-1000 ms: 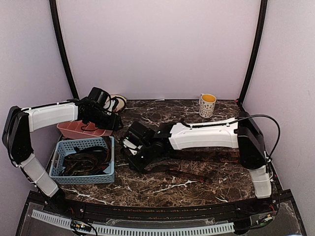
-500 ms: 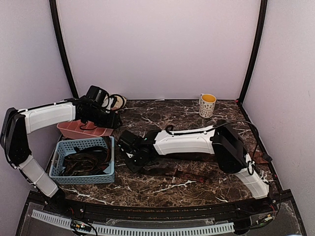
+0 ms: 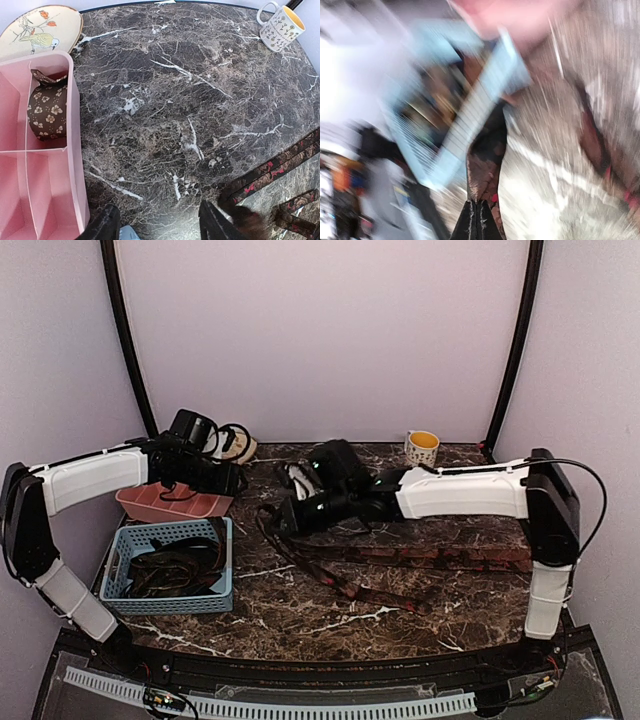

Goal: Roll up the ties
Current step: Tie the tie at the center of the board.

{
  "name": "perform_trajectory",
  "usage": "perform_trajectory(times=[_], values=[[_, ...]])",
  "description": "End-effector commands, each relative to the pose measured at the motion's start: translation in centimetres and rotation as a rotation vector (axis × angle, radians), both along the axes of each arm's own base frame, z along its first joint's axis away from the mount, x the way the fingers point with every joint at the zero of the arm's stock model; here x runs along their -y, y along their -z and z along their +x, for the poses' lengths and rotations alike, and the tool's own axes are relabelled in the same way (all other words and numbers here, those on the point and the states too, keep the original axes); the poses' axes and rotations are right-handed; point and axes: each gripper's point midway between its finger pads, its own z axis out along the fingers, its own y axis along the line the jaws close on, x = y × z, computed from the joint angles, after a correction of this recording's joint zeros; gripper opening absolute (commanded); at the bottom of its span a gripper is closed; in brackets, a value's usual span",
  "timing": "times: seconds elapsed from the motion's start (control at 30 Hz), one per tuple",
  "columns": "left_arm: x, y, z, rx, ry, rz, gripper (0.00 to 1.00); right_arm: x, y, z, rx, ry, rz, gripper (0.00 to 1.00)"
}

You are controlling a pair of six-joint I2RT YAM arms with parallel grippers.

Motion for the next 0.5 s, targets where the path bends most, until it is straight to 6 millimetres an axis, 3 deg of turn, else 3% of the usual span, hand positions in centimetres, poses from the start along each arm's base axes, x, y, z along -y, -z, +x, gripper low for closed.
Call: perform_trajectory(times=[0.0,0.1,0.2,0.33,0.47], values=[[-0.1,-2.6,0.2,0.073,0.005,-0.034,0.56,-0.6,-13.0,1.2,-0.012,-0.037,0.501,0.0],[0.4,-3.4,-0.3,0.104,0.036,-0.07,0.59,1.2,-16.0,2.2,-0.078,0.008,0.669,0.0],[1.1,-4.4,-1.2,0.163,0.087,-0.133,0.61,3.4,-17.5,3.5,-0.131,0.057,0.798,0.0],[3.4,-5.1,-3.1,0.238,0.219,-0.187,0.65,5.1,-17.5,4.2,-0.183,0.098,0.875,0.0],[7.4,-5.6,-6.3,0.365,0.401,-0.227,0.64,5.9,-17.3,4.4,-0.228,0.12,0.907,0.0]])
